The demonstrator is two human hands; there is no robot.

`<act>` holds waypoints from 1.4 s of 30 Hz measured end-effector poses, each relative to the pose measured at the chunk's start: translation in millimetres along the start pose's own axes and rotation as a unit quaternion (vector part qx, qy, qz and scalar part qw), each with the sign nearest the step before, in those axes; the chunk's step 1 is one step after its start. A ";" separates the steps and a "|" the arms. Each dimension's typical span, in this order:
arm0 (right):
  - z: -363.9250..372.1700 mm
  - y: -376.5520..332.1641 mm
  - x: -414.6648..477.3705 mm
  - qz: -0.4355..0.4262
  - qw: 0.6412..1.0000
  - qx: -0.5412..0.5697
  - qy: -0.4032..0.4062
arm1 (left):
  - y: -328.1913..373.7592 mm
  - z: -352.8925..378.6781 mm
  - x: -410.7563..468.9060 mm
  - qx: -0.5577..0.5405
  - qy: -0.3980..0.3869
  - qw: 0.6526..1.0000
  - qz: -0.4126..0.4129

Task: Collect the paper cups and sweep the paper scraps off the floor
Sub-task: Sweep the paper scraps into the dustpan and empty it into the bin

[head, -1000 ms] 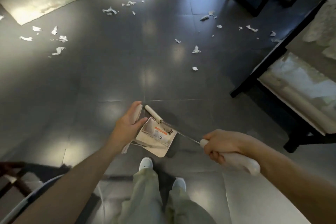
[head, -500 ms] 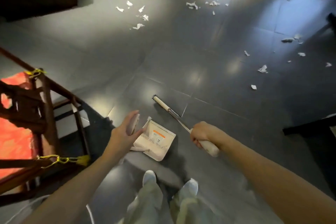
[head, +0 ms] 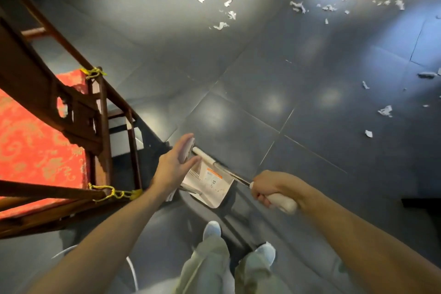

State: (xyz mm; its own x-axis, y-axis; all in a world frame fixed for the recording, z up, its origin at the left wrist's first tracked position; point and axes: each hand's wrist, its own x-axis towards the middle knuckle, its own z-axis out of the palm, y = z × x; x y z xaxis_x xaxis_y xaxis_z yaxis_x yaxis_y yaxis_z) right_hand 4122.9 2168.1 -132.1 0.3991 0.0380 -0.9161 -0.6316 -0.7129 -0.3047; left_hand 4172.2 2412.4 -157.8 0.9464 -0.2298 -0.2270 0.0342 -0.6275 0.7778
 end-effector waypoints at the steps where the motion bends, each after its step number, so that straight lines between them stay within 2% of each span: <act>1: -7.8 -3.8 -4.1 0.000 1.000 0.019 -0.013 | 0.1 -3.8 6.0 -0.007 -0.002 1.000 0.001; 3: -29.1 -8.0 -17.4 0.031 0.994 0.087 -0.050 | 1.4 -9.3 18.2 -0.014 -0.007 1.000 0.005; 5: -47.1 -4.5 -29.2 0.076 0.971 0.205 -0.098 | 5.6 -9.2 26.9 -0.009 -0.017 1.000 0.015; 8: -65.5 6.0 -44.9 0.079 0.962 0.241 -0.106 | 22.0 2.7 40.5 -0.013 -0.041 0.998 0.038; 14: -104.1 48.0 -48.3 0.013 0.967 0.250 0.058 | 91.5 43.9 94.3 0.040 -0.041 0.995 0.076; 20: -169.8 138.2 -20.2 0.016 0.906 0.382 0.179 | 186.0 115.5 171.6 -0.006 -0.067 0.990 0.121; 27: -281.3 246.9 -12.5 0.053 0.870 0.430 0.235 | 299.6 222.1 258.1 -0.038 -0.105 0.981 0.158; 35: -384.9 340.3 -11.5 0.117 0.814 0.488 0.293 | 399.5 338.0 353.1 -0.051 -0.204 0.962 0.174; 38: -415.6 367.6 -0.7 0.138 0.794 0.510 0.302 | 427.5 383.0 389.0 -0.037 -0.261 0.943 0.202; 42: -445.2 405.1 12.5 0.173 0.797 0.487 0.311 | 460.9 434.8 427.3 -0.005 -0.316 0.914 0.252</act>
State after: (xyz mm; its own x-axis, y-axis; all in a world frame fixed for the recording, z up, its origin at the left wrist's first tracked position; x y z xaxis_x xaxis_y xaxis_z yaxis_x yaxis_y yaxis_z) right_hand 4168.0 1568.1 -151.0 0.1504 -0.6139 -0.7750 -0.8707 0.2890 -0.3979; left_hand 4452.7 1701.5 -151.1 0.4675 -0.8746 -0.1288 -0.3492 -0.3165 0.8820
